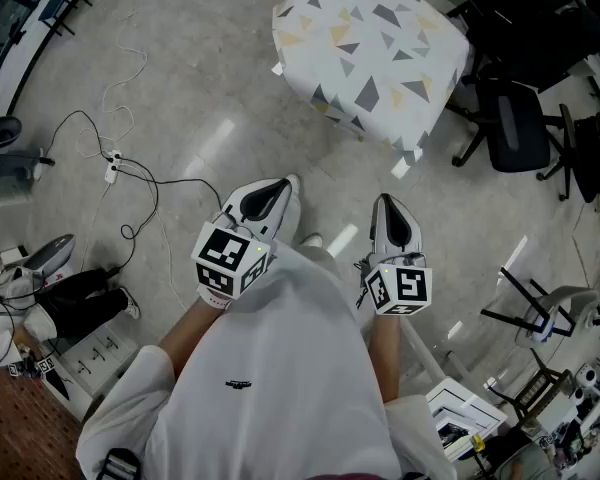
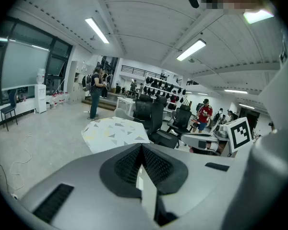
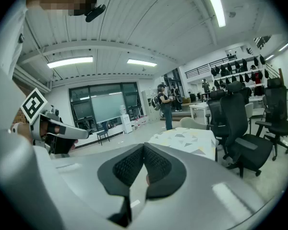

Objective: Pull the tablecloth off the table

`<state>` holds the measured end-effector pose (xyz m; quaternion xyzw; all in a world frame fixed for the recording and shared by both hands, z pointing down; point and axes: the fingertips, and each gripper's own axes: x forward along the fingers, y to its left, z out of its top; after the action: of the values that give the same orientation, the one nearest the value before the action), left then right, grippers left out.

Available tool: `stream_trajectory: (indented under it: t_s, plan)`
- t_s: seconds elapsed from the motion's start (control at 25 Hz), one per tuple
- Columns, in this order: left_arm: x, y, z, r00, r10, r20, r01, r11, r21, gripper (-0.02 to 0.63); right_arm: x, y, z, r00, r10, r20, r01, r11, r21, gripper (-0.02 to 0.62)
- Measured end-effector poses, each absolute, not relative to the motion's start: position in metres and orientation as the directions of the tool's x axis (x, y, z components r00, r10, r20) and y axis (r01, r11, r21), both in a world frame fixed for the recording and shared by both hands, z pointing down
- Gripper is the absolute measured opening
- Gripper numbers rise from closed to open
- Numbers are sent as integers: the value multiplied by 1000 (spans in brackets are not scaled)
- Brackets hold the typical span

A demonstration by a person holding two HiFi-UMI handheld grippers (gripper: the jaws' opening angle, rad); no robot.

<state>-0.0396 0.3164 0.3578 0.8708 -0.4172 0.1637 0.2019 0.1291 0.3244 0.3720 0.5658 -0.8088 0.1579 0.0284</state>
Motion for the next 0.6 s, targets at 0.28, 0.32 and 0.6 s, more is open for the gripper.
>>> stream_trajectory:
  t_s: [0.28,0.32,0.6]
  plan:
    - [-22,359,354,620,-644,449,-775,-593,219,6,123,378,362,-377,-902,209,-918,334,-215,14]
    - [-21,359,353,622,-642,448,-772,-598,216,6,121,379,360,-378,-903,202,-917,336,-214,14]
    - [-31,352,343,639,-635,433,-757,-620,208,6,104,369,344,-372,-910,180,-923,343,-173,14]
